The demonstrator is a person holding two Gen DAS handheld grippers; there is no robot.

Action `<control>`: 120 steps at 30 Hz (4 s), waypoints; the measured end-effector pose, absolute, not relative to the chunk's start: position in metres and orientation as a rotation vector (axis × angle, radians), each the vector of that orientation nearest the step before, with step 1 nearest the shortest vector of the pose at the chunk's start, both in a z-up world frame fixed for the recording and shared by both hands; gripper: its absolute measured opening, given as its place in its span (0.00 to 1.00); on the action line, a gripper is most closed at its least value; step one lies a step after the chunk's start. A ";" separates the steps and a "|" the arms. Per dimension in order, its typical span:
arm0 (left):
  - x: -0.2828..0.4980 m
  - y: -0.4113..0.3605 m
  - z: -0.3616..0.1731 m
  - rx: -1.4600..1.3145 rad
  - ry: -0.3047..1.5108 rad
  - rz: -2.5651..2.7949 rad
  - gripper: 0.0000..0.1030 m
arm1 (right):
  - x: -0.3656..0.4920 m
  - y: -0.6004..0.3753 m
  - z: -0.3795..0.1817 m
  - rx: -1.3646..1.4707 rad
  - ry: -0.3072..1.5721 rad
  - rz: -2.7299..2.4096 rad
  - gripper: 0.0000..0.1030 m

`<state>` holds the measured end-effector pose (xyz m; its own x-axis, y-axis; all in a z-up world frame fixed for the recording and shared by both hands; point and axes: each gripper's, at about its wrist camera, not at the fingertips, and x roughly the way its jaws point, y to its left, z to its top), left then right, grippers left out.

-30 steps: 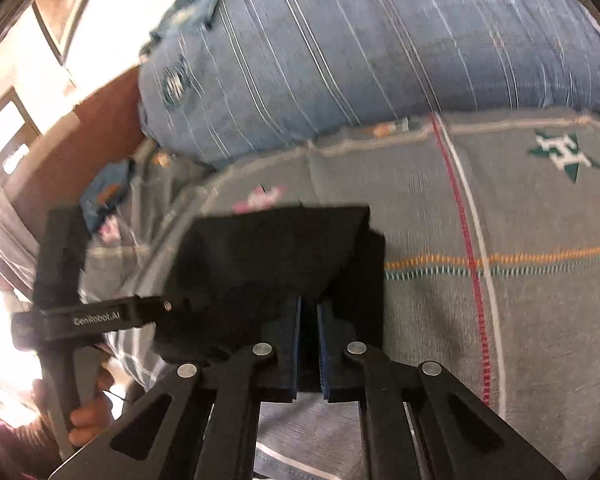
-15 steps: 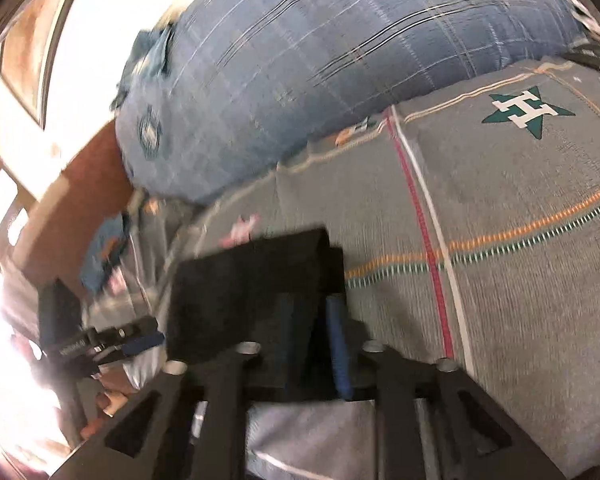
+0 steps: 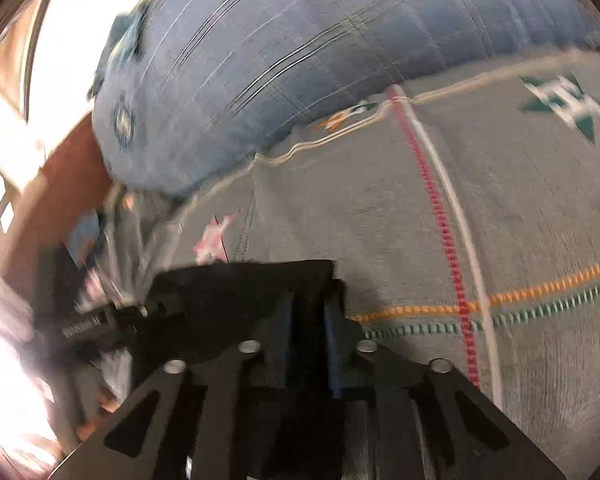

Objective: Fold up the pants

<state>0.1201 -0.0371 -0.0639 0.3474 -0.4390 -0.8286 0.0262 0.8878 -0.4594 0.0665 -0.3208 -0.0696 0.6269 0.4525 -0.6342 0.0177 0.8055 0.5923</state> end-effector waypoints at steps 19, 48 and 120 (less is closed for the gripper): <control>0.087 -0.037 -0.055 -0.316 1.182 -0.365 0.68 | 0.034 -0.303 -0.068 0.626 0.921 0.343 0.54; 0.138 -0.060 0.009 -0.279 0.980 -0.315 0.51 | 0.073 -0.285 0.006 0.421 0.687 0.323 0.26; 0.053 -0.075 -0.030 0.011 0.743 -0.102 0.79 | -0.021 -0.300 -0.013 0.148 0.602 -0.171 1.00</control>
